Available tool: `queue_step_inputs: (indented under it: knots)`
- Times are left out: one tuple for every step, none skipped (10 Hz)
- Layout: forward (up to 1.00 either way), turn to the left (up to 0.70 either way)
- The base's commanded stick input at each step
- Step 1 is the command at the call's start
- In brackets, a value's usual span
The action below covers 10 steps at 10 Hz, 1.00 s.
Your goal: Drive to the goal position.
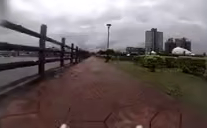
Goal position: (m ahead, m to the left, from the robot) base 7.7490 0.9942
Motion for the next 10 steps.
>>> queue_step_inputs:
  knots:
    - [0.85,-0.31]
    - [0.85,-0.33]
    - [0.85,-0.33]
    - [0.85,-0.26]
    - [0.85,-0.22]
    - [0.85,-0.19]
    - [0.85,0.01]
    - [0.85,0.01]
    - [0.85,0.01]
    - [0.85,0.01]
